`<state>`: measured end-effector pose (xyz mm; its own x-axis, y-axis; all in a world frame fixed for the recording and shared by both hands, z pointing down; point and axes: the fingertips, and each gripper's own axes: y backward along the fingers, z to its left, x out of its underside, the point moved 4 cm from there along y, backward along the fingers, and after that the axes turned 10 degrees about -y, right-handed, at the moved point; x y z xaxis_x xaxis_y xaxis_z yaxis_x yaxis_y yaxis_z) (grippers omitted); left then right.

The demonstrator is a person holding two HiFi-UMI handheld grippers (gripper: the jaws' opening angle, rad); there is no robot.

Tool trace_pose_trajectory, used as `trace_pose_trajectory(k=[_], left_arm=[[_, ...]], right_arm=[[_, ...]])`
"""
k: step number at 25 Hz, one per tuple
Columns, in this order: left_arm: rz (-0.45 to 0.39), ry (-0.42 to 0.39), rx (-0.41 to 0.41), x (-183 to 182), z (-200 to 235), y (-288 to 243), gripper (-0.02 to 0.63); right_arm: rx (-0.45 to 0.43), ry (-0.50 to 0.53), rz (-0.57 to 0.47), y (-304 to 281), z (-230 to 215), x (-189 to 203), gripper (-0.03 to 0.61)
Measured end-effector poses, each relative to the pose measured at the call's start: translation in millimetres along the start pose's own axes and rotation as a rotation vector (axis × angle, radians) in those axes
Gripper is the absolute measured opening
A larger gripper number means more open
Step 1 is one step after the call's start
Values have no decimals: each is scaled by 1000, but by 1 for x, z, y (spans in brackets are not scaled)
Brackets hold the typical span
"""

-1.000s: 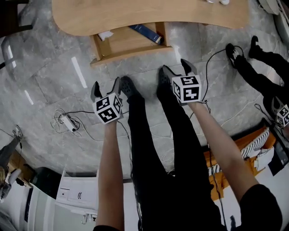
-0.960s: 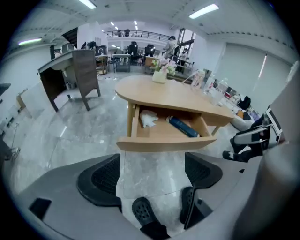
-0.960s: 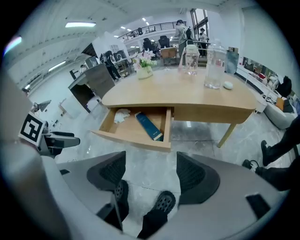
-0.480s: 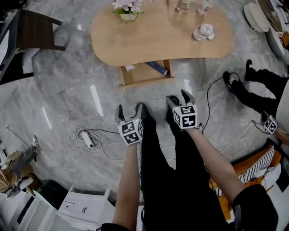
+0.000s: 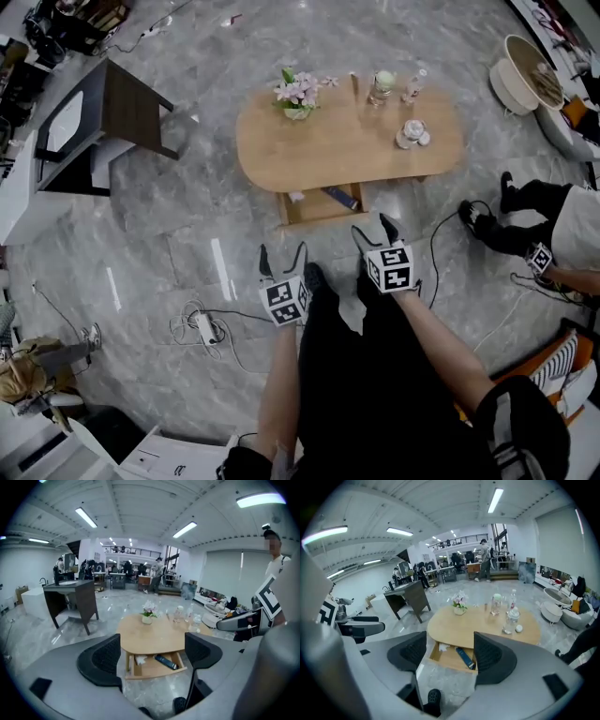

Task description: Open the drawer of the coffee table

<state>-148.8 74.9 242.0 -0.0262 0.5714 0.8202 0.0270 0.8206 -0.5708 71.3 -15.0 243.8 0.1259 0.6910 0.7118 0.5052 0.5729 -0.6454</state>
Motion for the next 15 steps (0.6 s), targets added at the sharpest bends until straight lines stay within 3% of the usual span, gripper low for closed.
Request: trace_pose_trajectory(k=[7, 15], left_arm=[[-182, -96, 65, -84, 11, 40, 429], [-386, -140, 142, -156, 30, 83, 285]], right_arm=[[-8, 74, -187, 56, 45, -68, 290], [-44, 137, -383, 101, 93, -124, 288]])
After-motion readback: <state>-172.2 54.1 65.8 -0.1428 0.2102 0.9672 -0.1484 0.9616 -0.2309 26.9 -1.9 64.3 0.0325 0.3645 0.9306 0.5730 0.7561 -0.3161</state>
